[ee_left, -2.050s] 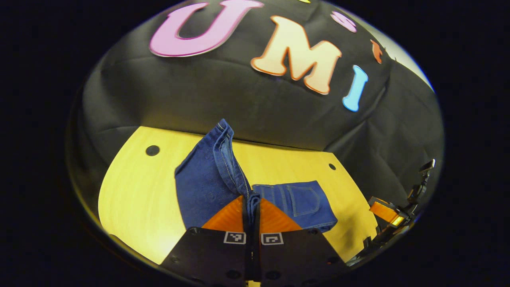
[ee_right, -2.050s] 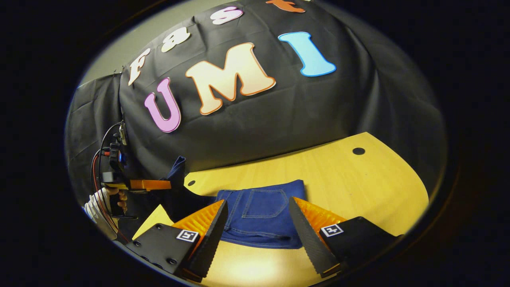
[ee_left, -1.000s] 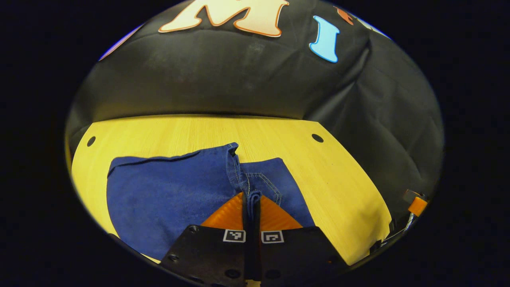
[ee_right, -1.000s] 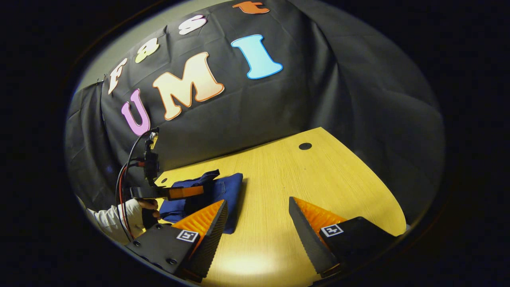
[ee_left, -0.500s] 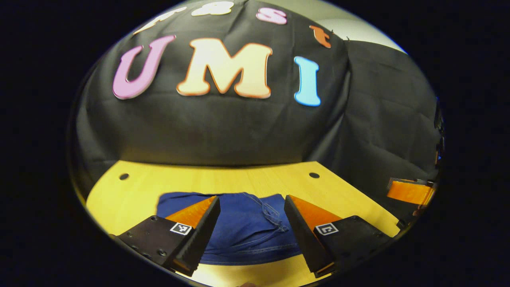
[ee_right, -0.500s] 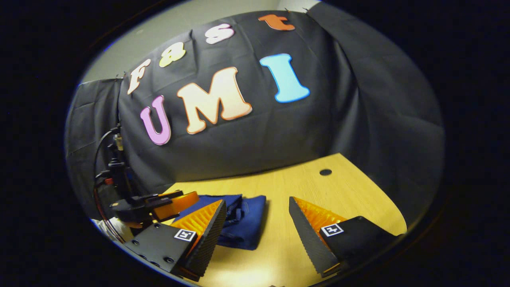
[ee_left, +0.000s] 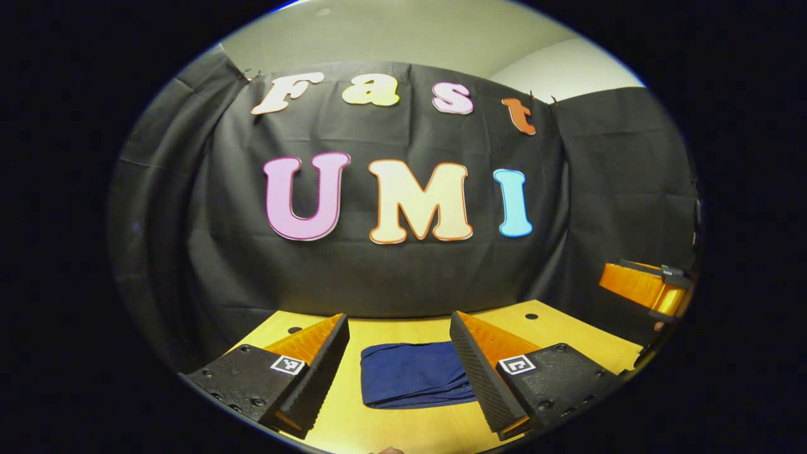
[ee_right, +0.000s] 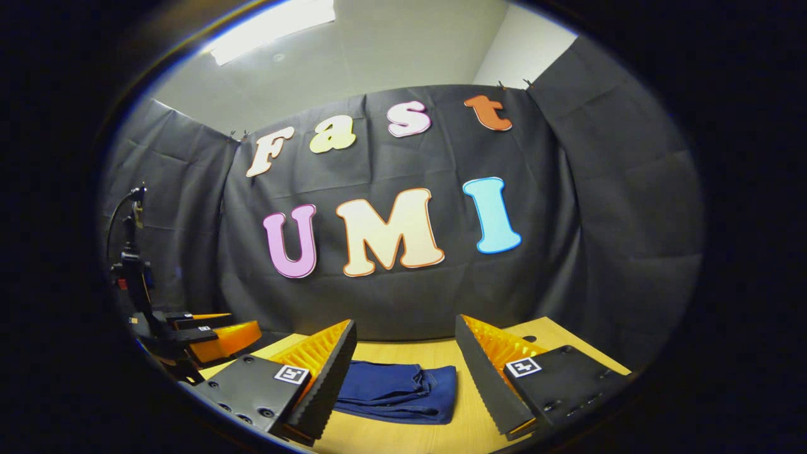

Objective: Grasp the waist and the cuffs of the jeans and fold them to make the two legs overlap; first hold the waist and fold one-third of the jeans toward the cuffs, then hold the cuffs and fold the remaining one-third in the same direction to finish folding.

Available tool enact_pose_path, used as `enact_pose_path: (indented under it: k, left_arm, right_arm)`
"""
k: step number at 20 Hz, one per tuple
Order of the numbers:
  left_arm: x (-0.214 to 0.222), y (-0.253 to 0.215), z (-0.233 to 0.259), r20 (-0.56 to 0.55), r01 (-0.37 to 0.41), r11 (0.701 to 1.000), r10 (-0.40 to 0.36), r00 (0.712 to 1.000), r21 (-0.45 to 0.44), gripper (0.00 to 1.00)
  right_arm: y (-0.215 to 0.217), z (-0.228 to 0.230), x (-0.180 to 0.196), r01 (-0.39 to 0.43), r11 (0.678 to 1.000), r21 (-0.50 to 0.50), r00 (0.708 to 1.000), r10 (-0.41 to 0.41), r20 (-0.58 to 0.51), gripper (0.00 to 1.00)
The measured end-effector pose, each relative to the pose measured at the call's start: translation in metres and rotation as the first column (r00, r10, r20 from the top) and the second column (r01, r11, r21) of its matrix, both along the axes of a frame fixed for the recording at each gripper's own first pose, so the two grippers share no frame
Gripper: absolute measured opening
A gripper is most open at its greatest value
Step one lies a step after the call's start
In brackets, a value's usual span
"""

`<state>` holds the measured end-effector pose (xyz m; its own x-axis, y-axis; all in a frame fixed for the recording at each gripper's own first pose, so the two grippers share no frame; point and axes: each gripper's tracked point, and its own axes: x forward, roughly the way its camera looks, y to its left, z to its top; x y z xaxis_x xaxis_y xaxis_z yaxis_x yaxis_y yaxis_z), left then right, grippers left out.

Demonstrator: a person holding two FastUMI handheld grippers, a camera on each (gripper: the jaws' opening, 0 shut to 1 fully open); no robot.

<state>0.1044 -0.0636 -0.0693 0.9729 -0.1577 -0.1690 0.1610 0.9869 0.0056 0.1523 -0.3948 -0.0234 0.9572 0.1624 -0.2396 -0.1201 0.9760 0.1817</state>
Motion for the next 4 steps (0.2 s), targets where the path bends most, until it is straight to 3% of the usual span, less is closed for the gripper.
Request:
enact_pose_path:
  k: [1, 4]
  left_arm:
    - [-0.004, 0.009, 0.006, 0.013, -0.012, 1.0, 0.012, 1.0, -0.005, 0.94]
    - [-0.014, 0.023, 0.023, 0.045, -0.031, 0.999, 0.031, 0.999, 0.005, 0.94]
  right_arm:
    - [0.005, 0.005, -0.006, -0.005, 1.0, 0.0, 1.0, 0.005, 0.006, 0.92]
    - [0.014, 0.027, -0.014, 0.001, 1.0, -0.003, 0.998, -0.001, 0.059, 0.97]
